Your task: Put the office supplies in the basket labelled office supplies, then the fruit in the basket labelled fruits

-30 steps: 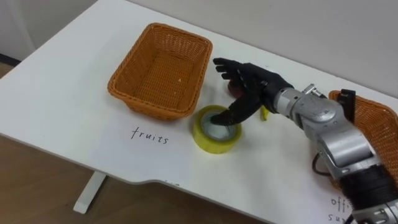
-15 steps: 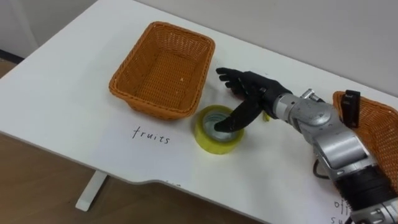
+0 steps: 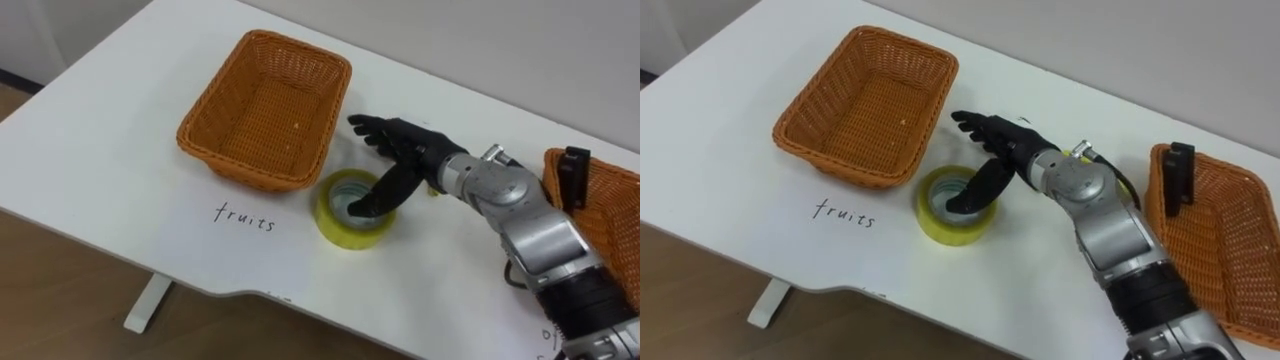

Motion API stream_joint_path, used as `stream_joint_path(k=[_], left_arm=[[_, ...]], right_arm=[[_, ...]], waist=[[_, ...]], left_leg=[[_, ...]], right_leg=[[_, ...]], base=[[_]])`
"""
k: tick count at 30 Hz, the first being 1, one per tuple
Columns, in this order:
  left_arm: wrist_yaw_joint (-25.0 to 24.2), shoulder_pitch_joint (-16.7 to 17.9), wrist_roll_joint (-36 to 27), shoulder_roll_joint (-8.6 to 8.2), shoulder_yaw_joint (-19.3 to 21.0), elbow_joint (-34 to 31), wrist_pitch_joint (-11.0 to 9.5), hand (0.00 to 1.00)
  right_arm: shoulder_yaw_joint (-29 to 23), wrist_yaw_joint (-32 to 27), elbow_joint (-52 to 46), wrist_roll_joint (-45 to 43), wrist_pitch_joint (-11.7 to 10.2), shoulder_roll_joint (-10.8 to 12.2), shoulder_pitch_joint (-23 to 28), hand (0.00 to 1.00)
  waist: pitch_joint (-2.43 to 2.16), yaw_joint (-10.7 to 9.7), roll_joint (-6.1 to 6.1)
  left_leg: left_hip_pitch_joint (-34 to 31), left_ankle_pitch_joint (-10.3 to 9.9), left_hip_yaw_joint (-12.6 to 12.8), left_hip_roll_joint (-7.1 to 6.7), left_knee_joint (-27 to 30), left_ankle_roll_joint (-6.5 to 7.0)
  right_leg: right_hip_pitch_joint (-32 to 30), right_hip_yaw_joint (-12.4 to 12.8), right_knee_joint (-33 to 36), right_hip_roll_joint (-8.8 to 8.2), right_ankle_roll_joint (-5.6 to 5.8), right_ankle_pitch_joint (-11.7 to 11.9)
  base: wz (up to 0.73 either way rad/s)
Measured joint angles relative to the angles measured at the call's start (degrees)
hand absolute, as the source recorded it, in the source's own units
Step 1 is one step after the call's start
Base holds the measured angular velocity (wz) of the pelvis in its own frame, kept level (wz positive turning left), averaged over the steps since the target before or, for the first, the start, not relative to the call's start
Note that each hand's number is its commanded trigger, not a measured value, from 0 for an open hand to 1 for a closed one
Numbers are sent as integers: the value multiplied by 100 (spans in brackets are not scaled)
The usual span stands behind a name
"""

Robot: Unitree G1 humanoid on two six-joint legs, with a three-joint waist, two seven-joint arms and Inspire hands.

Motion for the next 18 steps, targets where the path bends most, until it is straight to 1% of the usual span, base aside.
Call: stream_joint_path(k=[4, 5, 6, 7, 15, 16, 17, 18], left_arm=[[-62, -35, 1, 10, -1, 3, -30, 0], [-62, -40, 1, 11, -1, 9, -34, 0], [-64, -57, 1, 10, -2, 23, -36, 0], [-69, -74, 0, 10, -3, 27, -38, 0], [-86, -159, -2, 8, -21, 45, -42, 0], [-84, -171, -2, 10, -20, 43, -42, 0], [-83, -176, -2, 10, -20, 42, -42, 0], [-83, -175, -2, 9, -21, 42, -42, 0]], right_arm=[[54, -3, 16, -173, 0, 0, 0, 0], [72, -3, 16, -201, 0, 0, 0, 0], [121, -1, 18, -260, -1, -1, 0, 0], [173, 11, 25, -300, -1, 0, 0, 0], [181, 73, 55, -480, -2, 0, -1, 0], [181, 76, 65, -488, -2, 0, -1, 56], [181, 76, 74, -502, -2, 0, -1, 69], [182, 81, 82, -567, -2, 0, 0, 100]], waist=[[0, 6, 0], [17, 5, 23], [14, 5, 19], [25, 4, 33], [32, 14, 44], [32, 19, 45], [32, 18, 44], [32, 19, 45]], left_leg=[[18, 0, 1, 0, 2, 0], [20, 0, 2, 0, 3, 0], [20, 0, 2, 0, 2, 0], [16, 0, 3, 0, 3, 0], [-56, 0, 3, 0, 27, 0], [-56, 0, 4, -1, 36, 0], [-57, 0, 4, -1, 40, 0], [-58, 0, 3, -3, 43, 0]], right_leg=[[14, 6, 0, -2, 0, 0], [15, 8, -1, -2, 0, 0], [15, 10, -1, -2, 0, 0], [13, 11, -1, -2, 0, 0], [-45, 7, 2, 1, -6, 4], [-43, 11, 2, 1, -7, 5], [-43, 19, 2, 1, -8, 5], [-43, 40, 2, 1, -8, 5]], base=[[0], [0], [0], [0], [0], [0], [0], [0]])
